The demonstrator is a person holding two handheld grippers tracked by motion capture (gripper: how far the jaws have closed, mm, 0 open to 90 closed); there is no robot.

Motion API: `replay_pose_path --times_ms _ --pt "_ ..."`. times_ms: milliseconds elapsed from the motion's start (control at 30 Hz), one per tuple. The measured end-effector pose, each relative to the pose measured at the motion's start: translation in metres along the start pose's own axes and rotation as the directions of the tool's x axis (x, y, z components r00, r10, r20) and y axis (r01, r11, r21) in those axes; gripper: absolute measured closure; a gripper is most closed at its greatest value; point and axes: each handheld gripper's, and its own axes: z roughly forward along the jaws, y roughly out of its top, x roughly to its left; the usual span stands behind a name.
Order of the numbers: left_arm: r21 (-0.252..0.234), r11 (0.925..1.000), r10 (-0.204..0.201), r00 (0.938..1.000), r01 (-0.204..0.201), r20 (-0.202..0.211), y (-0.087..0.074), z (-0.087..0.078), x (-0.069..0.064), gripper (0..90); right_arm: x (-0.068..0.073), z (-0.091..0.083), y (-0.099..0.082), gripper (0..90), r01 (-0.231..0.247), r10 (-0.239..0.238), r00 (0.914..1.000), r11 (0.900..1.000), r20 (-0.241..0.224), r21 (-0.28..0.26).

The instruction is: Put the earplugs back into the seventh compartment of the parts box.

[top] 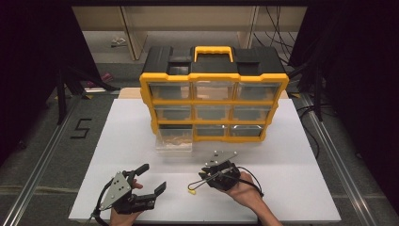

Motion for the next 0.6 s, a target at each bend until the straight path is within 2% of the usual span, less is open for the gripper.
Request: replay_pose_path --times_ms 33,167,600 --pt "-0.001 1.0 -0.001 1.0 0.001 0.0 0.0 0.0 0.0 16.7 -0.001 -0.002 0.001 76.7 0.006 -0.006 0.9998 1.0 0.019 -0.008" --pt "0.0 1.0 -0.002 1.0 0.002 0.001 0.0 0.0 0.0 16.8 -0.003 -0.006 0.003 76.5 0.002 -0.001 0.9992 0.9997 0.04 -0.025" --pt "0.0 1.0 0.0 1.0 0.0 -0.001 0.0 0.001 0.0 16.7 -0.01 -0.021 0.016 76.1 0.01 -0.002 0.9968 0.9941 0.08 -0.108"
